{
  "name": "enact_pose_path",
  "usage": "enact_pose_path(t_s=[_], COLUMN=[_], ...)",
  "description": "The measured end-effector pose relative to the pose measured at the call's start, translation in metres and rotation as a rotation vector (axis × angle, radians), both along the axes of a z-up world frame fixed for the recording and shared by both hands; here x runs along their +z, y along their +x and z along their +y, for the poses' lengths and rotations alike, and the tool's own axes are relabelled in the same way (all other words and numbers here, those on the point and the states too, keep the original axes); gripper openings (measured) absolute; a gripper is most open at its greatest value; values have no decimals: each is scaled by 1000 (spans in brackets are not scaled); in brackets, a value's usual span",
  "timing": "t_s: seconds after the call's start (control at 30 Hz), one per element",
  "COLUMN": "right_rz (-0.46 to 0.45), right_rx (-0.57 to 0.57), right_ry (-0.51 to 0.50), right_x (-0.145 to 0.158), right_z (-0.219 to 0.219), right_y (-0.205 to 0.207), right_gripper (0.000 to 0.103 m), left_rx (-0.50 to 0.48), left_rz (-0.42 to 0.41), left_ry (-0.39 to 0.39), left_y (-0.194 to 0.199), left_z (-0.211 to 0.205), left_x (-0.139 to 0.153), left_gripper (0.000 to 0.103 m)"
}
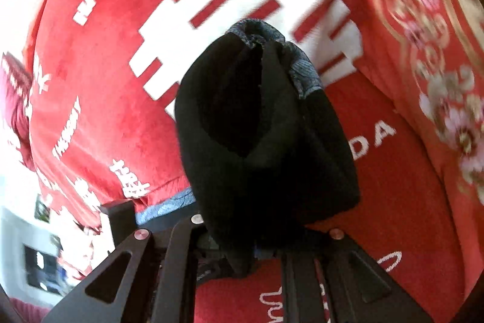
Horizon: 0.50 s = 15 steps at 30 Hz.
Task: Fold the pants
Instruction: 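Grasp the trouser band end with the right gripper and lift it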
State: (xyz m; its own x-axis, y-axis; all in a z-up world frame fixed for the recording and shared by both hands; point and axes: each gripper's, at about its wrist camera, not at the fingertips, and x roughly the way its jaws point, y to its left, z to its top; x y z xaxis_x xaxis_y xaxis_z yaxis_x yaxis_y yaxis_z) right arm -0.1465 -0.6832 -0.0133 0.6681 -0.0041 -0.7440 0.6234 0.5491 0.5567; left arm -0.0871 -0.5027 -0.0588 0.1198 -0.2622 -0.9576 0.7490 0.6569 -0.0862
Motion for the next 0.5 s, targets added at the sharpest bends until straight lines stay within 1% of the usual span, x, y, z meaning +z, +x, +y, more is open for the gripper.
enact_pose_path(t_s=[0.1, 0.13, 0.2, 0.23, 0.27, 0.37, 0.43, 0.47, 0.5], right_rz=[54, 73, 104, 119, 133, 191, 248, 296, 333], right_rx=[62, 84, 127, 148, 174, 255, 323, 373, 407], right_ry=[-91, -123, -174, -195, -215, -266, -311, -351, -378], right_x=[18, 24, 30, 32, 32, 24, 8, -6, -18], right_z=[26, 38, 60, 72, 86, 131, 168, 192, 207], right_y=[22, 32, 53, 63, 75, 114, 141, 158, 168], right_gripper=[14, 15, 16, 17, 18, 21, 25, 27, 28], left_rx=[20, 29, 49, 64, 73, 133, 175, 198, 211], left_rz=[-16, -21, -28, -40, -44, -41, -36, -33, -31], left_ry=[-2, 0, 5, 8, 15, 46, 62, 71, 76], left_y=[17, 22, 35, 45, 49, 73, 82, 89, 93], left_z=[34, 47, 74, 94, 104, 168, 192, 207, 223], left_x=[15, 21, 28, 32, 34, 34, 31, 30, 26], left_gripper=[67, 70, 81, 81, 81, 81, 81, 81, 81])
